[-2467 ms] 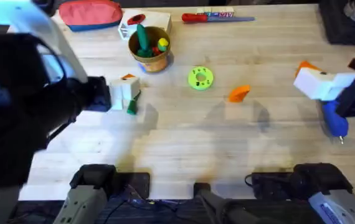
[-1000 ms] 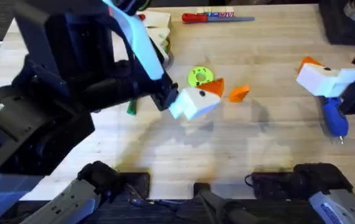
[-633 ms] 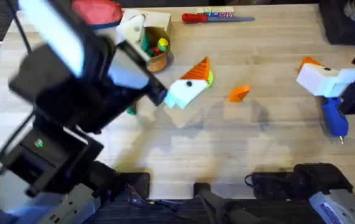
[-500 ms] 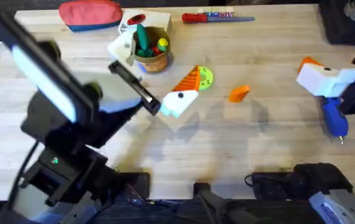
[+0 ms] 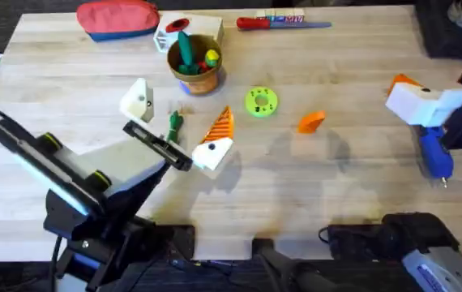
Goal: Pick up the gripper from the table and insert it into the empty holder that is missing its gripper. Then pick up a screw, insert it into the mounting hole, and use the screwdriver to tighten it. Finally, clean up the table by picking up the vegetable and placing it into the bucket.
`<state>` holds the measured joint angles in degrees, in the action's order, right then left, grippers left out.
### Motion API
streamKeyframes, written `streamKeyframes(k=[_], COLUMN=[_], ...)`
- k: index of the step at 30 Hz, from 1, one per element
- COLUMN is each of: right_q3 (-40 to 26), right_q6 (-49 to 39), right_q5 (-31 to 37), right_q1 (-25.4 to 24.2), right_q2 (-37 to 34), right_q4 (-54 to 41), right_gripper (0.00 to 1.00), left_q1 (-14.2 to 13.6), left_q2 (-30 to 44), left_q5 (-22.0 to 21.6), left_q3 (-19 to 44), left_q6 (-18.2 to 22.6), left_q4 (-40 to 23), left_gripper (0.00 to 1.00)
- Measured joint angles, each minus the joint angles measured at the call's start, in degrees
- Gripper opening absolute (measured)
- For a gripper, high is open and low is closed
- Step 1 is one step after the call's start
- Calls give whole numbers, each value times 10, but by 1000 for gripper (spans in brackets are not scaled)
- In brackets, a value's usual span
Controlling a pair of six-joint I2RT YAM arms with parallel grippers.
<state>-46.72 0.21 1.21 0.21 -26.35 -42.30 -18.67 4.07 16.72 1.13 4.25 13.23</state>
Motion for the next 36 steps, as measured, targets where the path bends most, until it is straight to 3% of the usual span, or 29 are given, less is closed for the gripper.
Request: streamKeyframes(k=[5,11,20,36], right_q3=[0,0,0,0], right_q6=[0,0,0,0], right_q5=[0,0,0,0], right_q1=[0,0,0,0], right_q2=[0,0,0,0], right_q4=[0,0,0,0], right_gripper=[990,992,991,991], left_q1=[16,36,51,51], left_q2=[-38,-35,-38,-37], left_q5=[4,42,75,77], left_q3=[-8,-8,-8,-8], left_q6=[-15,-54,-67,-69], left_q4=[-44,-165,-164,-164], left_gripper=[991,991,991,991])
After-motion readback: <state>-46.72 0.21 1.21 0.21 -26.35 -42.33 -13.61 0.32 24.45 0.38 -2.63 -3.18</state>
